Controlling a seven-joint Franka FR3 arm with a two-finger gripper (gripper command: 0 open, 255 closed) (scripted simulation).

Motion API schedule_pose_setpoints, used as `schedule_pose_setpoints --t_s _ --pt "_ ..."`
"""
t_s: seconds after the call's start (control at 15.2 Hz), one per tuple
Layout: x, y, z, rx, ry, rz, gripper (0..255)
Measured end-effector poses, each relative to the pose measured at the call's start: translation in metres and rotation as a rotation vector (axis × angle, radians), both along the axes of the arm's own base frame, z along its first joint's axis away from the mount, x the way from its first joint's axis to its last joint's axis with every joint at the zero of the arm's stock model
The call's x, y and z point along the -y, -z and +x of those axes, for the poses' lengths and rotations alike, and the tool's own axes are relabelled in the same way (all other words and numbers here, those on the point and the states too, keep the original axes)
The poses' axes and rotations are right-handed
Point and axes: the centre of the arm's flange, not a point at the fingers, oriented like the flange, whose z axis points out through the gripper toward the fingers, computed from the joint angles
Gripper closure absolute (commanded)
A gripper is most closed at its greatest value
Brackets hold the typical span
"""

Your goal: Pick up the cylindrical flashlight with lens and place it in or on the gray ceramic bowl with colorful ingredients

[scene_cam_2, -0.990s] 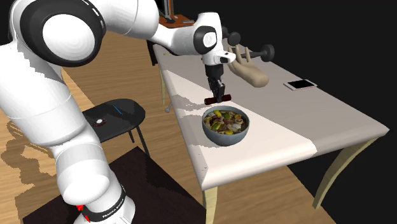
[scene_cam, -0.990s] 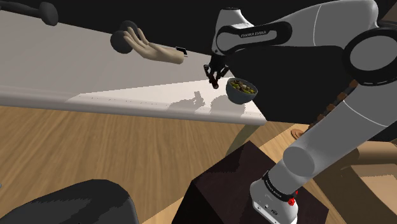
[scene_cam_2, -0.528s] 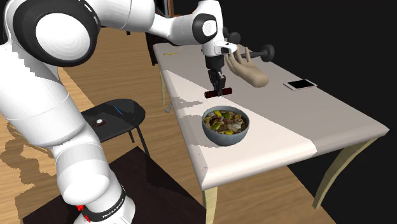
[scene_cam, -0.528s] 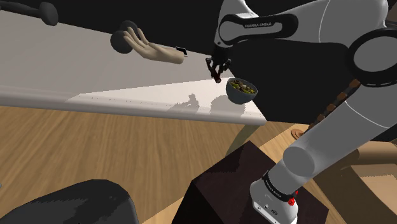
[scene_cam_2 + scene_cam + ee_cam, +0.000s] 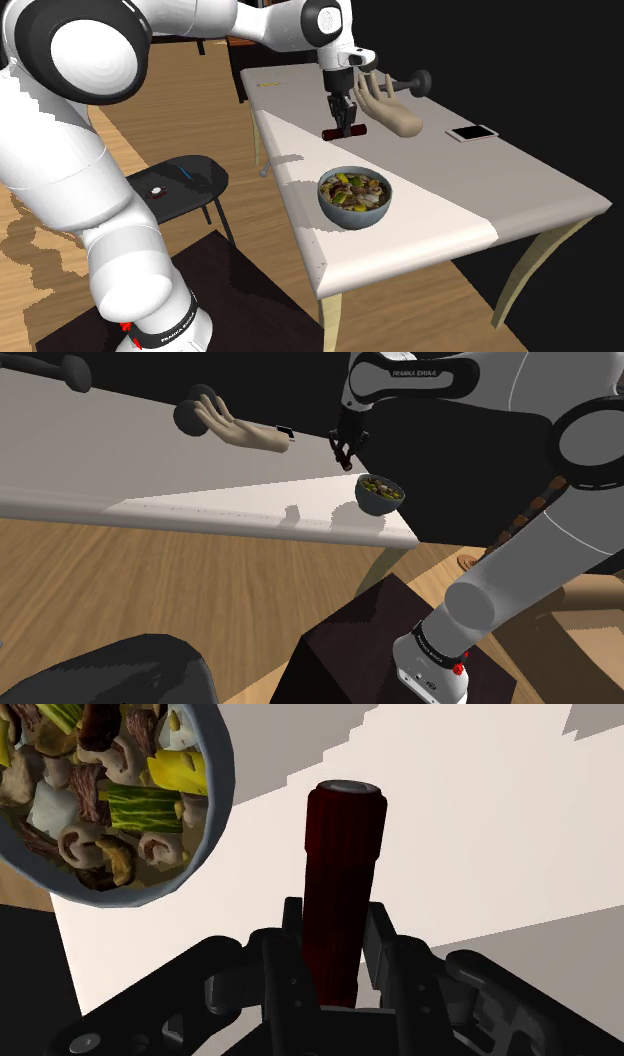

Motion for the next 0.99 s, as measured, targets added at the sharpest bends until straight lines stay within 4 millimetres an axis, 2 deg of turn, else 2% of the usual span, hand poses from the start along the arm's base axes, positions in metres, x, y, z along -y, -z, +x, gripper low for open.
schedule_pose_setpoints --t_s 0.33,0.46,0.59,0.99 --pt "-0.002 -0.027 0.000 0.000 0.000 0.000 255" --pt "0.004 -0.032 -0.005 0.000 0.000 0.000 255" --pt "0.021 -0.033 -0.016 0.000 0.001 0.000 255" --pt "0.081 -0.030 -0.070 -0.001 0.001 0.000 255"
